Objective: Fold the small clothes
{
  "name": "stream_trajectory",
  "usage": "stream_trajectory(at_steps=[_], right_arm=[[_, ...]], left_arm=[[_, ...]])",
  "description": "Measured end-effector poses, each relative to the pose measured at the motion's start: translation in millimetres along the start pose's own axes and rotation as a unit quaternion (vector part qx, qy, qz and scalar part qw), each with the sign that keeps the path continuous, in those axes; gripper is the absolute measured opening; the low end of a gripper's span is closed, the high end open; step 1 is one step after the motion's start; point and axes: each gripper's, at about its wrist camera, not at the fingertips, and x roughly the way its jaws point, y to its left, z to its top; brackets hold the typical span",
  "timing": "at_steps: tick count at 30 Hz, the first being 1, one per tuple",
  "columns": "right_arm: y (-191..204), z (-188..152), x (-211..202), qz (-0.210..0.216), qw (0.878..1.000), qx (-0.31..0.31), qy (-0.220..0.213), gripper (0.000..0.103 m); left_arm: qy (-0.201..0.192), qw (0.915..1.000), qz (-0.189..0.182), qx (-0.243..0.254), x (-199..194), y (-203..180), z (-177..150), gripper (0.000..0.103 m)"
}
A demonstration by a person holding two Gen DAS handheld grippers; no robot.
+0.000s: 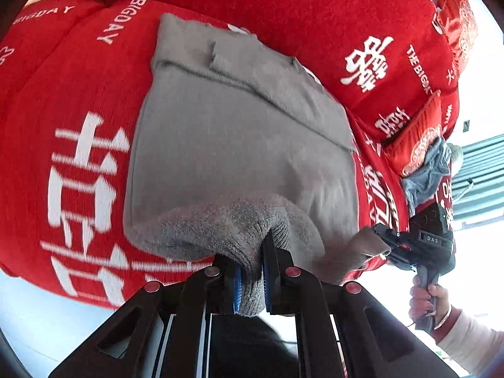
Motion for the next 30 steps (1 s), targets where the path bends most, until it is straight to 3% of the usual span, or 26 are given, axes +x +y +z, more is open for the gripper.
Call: stream_trajectory(at_steps=[3,5,8,11,12,13,14,16,19,20,21,22,26,28,30], right_arm=[[3.8,18.1,-1.6,0.022,1.0,0.02,-0.005,0.007],[14.8,28.4,-1.5,0.011,1.0,0.004,-0.004,0.007],[38.7,40.2,3.8,-0.101,0.989,-0.103,0.038,0.013],[73.3,20.8,29.9,-0.197,0.944,-0.243,0.102,0.035],[80.4,14.2,36.2,-0.212,0.931,-0.276,0.111,0.056],[90.4,4.6,44.7,-0.23,0.911,-0.321,0.121,0.068],[98.1,-4.4,51.8,-0.242,0.892,-0.361,0.128,0.068],[107.0,-21.9,71.3,-0.274,0.845,-0.436,0.146,0.068],[99.0,-29.8,106.2,-0.297,0.807,-0.476,0.186,0.066],[92.8,-31.0,114.0,-0.308,0.798,-0.48,0.194,0.057],[86.9,-29.3,121.0,-0.316,0.794,-0.478,0.201,0.015],[84.2,-22.4,121.9,-0.317,0.807,-0.456,0.198,0.009],[104.7,20.5,70.7,-0.268,0.891,-0.355,0.089,0.009],[114.4,45.4,46.5,-0.244,0.916,-0.315,0.05,0.009],[124.8,75.6,28.6,-0.226,0.931,-0.287,0.015,0.009]], left_arm=[[-0.002,1.0,0.002,-0.006,6.8,-8.1,7.3,0.011],[0.002,1.0,0.006,-0.005,8.9,-13.0,17.2,0.011],[0.006,0.9998,0.021,0.003,9.9,-8.7,29.0,0.011],[0.013,0.9995,0.03,-0.006,20.1,-7.1,37.5,0.011],[0.013,0.9994,0.031,-0.008,21.4,-7.4,38.2,0.011],[0.013,0.9993,0.031,-0.013,21.9,-6.5,37.5,0.011],[0.014,0.9993,0.032,-0.015,22.4,-6.4,36.9,0.011],[0.016,0.9992,0.033,-0.019,22.8,-5.7,35.0,0.011],[0.019,0.9989,0.033,-0.028,23.5,-0.6,31.9,0.011],[0.021,0.9987,0.033,-0.033,24.3,1.8,31.3,0.011],[0.022,0.9985,0.034,-0.036,24.8,3.2,31.1,0.011],[0.024,0.9983,0.036,-0.04,24.8,4.0,31.0,0.011],[0.017,0.9989,0.03,-0.03,10.7,-5.9,37.5,0.011],[0.005,0.9994,0.025,-0.022,2.0,-12.9,48.5,0.011],[-0.012,0.9996,0.02,-0.017,-3.8,-18.2,65.5,0.011]])
